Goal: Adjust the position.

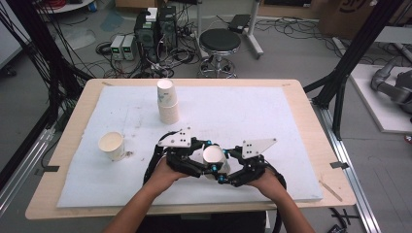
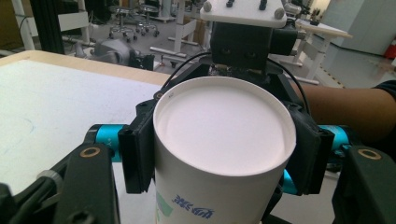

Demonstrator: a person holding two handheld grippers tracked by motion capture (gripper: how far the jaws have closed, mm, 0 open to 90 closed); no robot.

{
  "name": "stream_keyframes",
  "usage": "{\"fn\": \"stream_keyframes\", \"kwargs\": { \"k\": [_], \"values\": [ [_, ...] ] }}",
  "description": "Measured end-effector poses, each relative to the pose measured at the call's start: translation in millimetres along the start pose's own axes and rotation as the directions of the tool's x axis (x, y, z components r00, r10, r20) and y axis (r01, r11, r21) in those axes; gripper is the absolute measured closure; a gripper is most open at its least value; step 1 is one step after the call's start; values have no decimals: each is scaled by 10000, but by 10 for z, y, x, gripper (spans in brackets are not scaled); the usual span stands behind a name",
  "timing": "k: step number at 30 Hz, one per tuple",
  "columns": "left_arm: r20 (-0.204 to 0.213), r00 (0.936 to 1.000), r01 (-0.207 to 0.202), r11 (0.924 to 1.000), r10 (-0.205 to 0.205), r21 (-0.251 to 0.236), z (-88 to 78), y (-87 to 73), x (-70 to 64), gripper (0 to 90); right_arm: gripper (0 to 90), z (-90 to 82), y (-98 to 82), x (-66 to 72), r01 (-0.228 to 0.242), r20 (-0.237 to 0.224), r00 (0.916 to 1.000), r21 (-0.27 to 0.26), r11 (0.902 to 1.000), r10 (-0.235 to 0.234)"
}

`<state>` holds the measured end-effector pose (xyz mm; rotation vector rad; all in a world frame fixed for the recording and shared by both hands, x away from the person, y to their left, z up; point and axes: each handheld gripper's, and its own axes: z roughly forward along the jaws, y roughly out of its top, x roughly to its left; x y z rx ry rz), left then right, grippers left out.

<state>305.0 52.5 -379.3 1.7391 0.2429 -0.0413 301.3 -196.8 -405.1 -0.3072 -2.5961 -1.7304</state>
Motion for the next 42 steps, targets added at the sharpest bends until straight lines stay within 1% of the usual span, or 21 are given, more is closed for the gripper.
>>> {"fn": "stream_keyframes", "kwargs": {
  "k": [2, 4, 5, 7, 9, 12, 15, 16, 18, 22, 23, 26, 28, 30, 33, 34, 35, 37, 40, 41, 42],
  "values": [
    [-91, 9999, 120, 9997, -118, 225, 6, -8, -5, 332, 332, 0, 6, 1, 64, 12, 10000, 155, 9999, -64],
    [-291, 9991, 321, 9974, -303, 638, 33, -19, -19, 151, 337, -4, 12, 6, 119, 40, 9999, 268, 9996, -120],
    [-293, 9993, 252, 9959, -227, 865, 37, -26, -24, 117, 338, -7, 18, 12, 136, 53, 9999, 316, 9994, -138],
    [-188, 9997, 176, 9931, -155, 1163, 28, -37, -35, 120, 339, -18, 32, 14, 248, 128, 9996, 557, 9981, -255],
    [-158, 9997, 178, 9924, -160, 1219, 2, -35, -39, 120, 339, -20, 41, 20, 317, 224, 9992, 851, 9959, -337],
    [-187, 9997, 189, 9929, -169, 1171, -48, -20, -27, 120, 339, -11, 42, 23, 420, 191, 9988, 1267, 9910, -448],
    [-220, 9996, 182, 9912, -155, 1314, -81, -2, -31, 121, 339, 5, 45, 26, 539, 178, 9982, 1821, 9818, -581],
    [-203, 9998, 120, 9894, -92, 1448, -93, 8, -31, 122, 339, 11, 52, 27, 619, 162, 9977, 2038, 9771, -666],
    [-179, 9998, 56, 9861, -27, 1658, -106, 22, -30, 122, 338, 26, 83, 34, 859, 147, 9956, 2578, 9624, -927],
    [-112, 9998, -123, 9776, 150, 2101, -117, 55, -32, 125, 337, 33, 168, 29, 1173, 60, 9920, 3192, 9404, -1258],
    [-94, 9999, -90, 9765, 113, 2152, -111, 58, -38, 129, 338, 33, 189, 24, 1210, 62, 9914, 3326, 9353, -1304],
    [-116, 9996, -234, 9657, 273, 2588, -93, 64, -40, 131, 337, 26, 244, 11, 1302, -7, 9903, 3555, 9255, -1391],
    [-115, 9993, -311, 9587, 358, 2827, -81, 70, -39, 134, 338, 24, 280, 14, 1406, -54, 9888, 3730, 9171, -1494],
    [-112, 9992, -326, 9554, 375, 2934, -76, 79, -33, 136, 338, 24, 313, 17, 1489, -93, 9875, 3871, 9099, -1576],
    [-113, 9992, -334, 9543, 385, 2969, -70, 91, -28, 143, 338, 32, 352, 28, 1575, -200, 9862, 4212, 8932, -1645],
    [-118, 9993, -295, 9552, 345, 2946, -65, 93, -28, 143, 338, 39, 361, 31, 1642, -199, 9848, 4347, 8855, -1728],
    [-92, 9992, -350, 9526, 396, 3021, -64, 99, -22, 144, 338, 43, 372, 30, 1736, -232, 9828, 4516, 8752, -1830],
    [-77, 9992, -354, 9508, 397, 3077, -53, 103, -22, 149, 338, 50, 394, 35, 1812, -286, 9812, 4758, 8607, -1908],
    [14, 9993, -364, 9463, 379, 3214, -30, 101, -18, 160, 338, 51, 426, 39, 1794, -383, 9820, 4950, 8502, -1850],
    [43, 9993, -368, 9432, 375, 3302, -21, 100, -17, 165, 338, 54, 437, 41, 1794, -371, 9817, 5076, 8427, -1867],
    [82, 9993, -363, 9420, 356, 3336, -8, 98, -17, 169, 338, 59, 448, 42, 1821, -374, 9810, 5150, 8376, -1903]
  ]
}}
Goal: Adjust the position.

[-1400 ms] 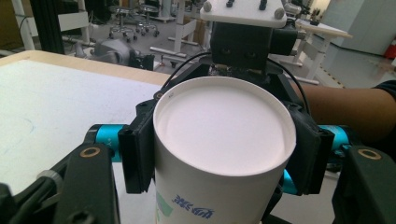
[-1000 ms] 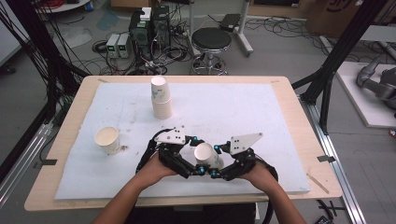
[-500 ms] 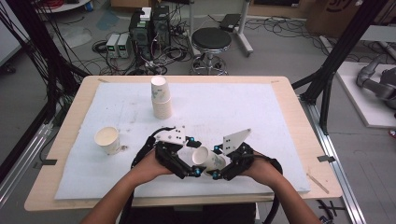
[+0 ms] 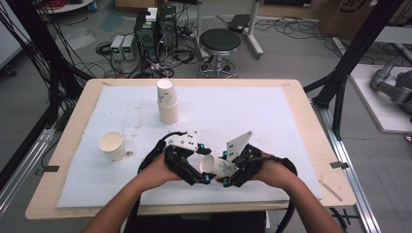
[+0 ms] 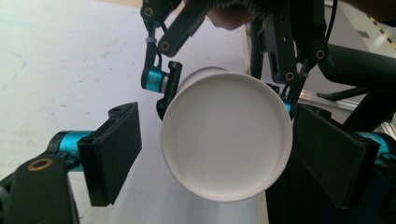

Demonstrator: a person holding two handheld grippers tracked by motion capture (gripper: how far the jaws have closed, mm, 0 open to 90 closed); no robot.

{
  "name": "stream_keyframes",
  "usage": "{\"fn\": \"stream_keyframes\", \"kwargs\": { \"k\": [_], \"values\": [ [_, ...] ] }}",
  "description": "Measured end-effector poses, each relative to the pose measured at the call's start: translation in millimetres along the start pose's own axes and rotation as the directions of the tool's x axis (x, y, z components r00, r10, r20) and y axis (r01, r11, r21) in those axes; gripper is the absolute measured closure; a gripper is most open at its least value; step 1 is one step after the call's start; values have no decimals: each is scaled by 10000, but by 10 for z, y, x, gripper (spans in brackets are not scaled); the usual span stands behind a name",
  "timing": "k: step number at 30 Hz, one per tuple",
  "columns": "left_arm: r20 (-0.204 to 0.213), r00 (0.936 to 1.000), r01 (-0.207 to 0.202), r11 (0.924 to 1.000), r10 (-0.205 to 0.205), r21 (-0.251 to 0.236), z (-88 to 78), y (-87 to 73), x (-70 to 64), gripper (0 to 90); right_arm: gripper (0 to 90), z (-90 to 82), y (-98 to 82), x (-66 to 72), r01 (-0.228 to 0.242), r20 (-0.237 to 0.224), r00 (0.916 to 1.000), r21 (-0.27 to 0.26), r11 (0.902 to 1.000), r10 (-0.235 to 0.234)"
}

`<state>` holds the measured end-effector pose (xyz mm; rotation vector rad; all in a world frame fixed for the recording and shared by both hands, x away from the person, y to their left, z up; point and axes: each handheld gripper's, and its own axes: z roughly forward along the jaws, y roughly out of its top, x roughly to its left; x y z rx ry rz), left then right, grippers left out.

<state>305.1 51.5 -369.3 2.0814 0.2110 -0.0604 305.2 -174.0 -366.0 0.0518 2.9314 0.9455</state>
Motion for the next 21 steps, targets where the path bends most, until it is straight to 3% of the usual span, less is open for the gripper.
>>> {"fn": "stream_keyframes", "kwargs": {
  "k": [7, 16, 21],
  "values": [
    [89, 9999, -61, 9996, 59, 279, 47, 11, 1, 218, 337, 6, 66, 7, 160, -20, 9999, 792, 9967, -159],
    [255, 9994, -242, 9973, 225, 687, 75, 2, 12, 345, 337, 41, 80, 10, 216, -95, 9997, 1082, 9939, -207],
    [187, 9991, -398, 9962, 385, 780, 87, -6, 8, 357, 337, 55, 82, 19, 171, -54, 9998, 1284, 9916, -165]
  ]
}}
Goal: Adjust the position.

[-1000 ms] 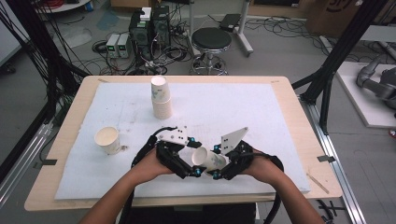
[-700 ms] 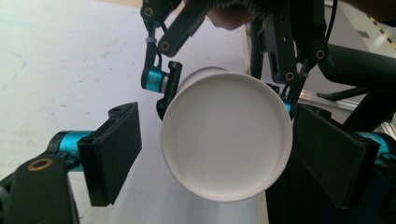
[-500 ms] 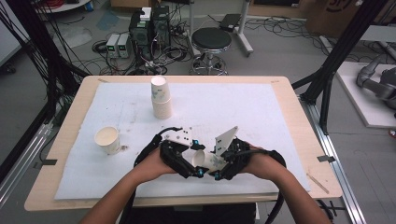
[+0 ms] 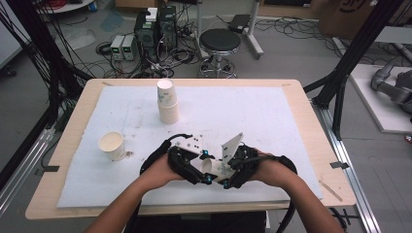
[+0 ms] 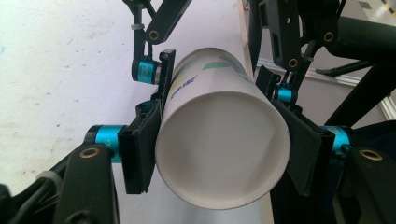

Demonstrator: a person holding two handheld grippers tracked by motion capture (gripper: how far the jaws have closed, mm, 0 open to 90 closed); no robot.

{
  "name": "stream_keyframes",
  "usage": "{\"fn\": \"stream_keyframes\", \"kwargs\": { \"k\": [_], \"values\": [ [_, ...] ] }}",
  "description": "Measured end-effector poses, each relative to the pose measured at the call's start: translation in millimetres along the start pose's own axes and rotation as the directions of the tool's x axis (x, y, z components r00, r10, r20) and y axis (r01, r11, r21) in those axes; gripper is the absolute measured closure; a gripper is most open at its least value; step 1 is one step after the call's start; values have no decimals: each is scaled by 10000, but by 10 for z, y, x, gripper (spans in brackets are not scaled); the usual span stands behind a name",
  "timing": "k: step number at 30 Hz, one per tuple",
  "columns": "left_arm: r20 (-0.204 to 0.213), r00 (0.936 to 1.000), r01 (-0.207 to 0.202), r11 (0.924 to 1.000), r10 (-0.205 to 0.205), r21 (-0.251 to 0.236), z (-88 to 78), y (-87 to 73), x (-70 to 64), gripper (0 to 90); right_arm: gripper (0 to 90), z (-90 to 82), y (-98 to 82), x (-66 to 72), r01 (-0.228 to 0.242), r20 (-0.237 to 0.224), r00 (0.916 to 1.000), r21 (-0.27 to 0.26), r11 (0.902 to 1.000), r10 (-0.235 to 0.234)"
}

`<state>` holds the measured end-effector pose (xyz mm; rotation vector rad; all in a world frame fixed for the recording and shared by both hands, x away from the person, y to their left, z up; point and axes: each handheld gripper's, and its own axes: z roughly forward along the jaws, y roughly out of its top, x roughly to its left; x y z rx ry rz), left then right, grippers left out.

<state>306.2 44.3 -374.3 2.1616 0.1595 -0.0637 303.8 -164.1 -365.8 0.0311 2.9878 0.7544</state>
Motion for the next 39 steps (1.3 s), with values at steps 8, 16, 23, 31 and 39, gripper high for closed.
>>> {"fn": "stream_keyframes", "kwargs": {
  "k": [8, 16, 23, 31, 39],
  "values": [
    [-378, 9989, 236, 9964, -267, -810, -96, -59, 14, 369, 221, -117, -111, -13, -727, 227, 9967, -1876, 9796, 783],
    [-728, 9945, 617, 9839, -748, -1676, -180, -186, 27, 368, 221, -318, -296, -24, -1494, 322, 9836, -4064, 9014, 1776],
    [-1038, 9896, 697, 9635, -994, -2584, -264, -258, 32, 366, 203, -364, -464, 31, -1722, 616, 9674, -5515, 8162, 2458],
    [-1203, 9871, 650, 9518, -1053, -2998, -302, -302, 19, 367, 202, -334, -618, 89, -1835, 733, 9535, -6284, 7559, 2924],
    [-1108, 9890, 516, 9311, -977, -3612, -330, -338, -7, 368, 206, -244, -727, 151, -1961, 549, 9456, -6906, 6961, 3208]
  ]
}}
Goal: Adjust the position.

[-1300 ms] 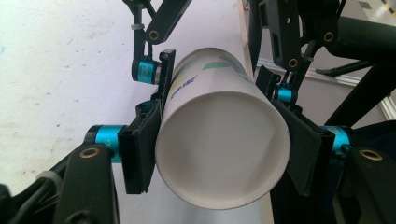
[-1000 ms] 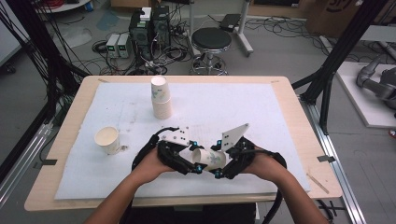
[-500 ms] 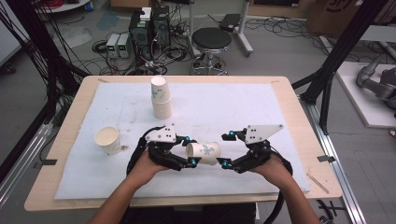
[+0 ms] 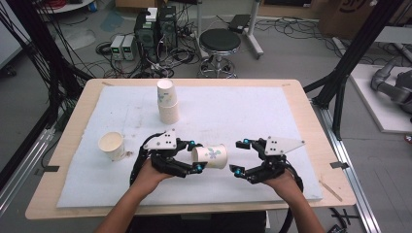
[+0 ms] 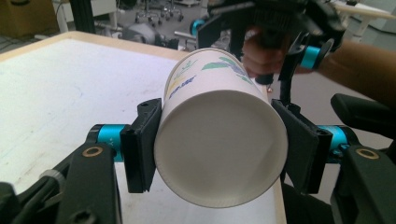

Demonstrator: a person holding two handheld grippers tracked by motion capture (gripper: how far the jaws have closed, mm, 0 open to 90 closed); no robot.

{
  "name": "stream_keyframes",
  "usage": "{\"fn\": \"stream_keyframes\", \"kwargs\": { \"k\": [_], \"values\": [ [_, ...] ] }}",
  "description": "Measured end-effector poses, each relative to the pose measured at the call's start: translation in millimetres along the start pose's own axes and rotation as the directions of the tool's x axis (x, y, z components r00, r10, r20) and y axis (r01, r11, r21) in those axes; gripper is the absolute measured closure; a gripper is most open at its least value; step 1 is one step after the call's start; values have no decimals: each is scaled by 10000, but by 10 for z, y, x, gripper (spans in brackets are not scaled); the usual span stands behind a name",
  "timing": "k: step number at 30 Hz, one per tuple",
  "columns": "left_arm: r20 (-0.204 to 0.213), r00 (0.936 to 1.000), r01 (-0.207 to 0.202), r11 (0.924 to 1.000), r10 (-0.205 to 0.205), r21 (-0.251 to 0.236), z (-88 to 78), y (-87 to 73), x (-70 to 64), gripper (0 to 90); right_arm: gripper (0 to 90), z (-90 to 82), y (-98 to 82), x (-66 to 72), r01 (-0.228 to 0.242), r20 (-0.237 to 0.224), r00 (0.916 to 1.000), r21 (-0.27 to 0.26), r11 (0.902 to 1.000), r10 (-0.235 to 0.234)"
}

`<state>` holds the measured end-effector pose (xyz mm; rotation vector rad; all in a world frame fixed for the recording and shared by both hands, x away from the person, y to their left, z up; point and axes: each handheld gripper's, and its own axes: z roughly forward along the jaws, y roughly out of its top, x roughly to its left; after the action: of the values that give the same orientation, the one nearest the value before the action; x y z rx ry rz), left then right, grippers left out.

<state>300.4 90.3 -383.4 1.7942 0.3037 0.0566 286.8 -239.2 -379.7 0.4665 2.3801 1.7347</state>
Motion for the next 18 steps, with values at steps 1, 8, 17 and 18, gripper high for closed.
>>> {"fn": "stream_keyframes", "kwargs": {
  "k": [1, 8, 17, 18],
  "values": [
    [43, 10000, 11, 10000, -11, -99, -2, 0, -7, 368, 206, 5, -28, 2, -75, -27, 10000, -72, 9999, 75],
    [270, 9996, -95, 9995, 103, -304, -24, 3, -25, 368, 208, 40, -133, -11, -262, -338, 9991, -242, 9994, 254],
    [516, 9985, -126, 9982, 156, -586, -43, 0, -44, 368, 209, 37, -164, -18, -344, -637, 9974, -267, 9991, 326],
    [526, 9985, -135, 9979, 168, -637, -46, -2, -45, 368, 209, 39, -165, -15, -363, -723, 9968, -255, 9990, 344]
  ]
}}
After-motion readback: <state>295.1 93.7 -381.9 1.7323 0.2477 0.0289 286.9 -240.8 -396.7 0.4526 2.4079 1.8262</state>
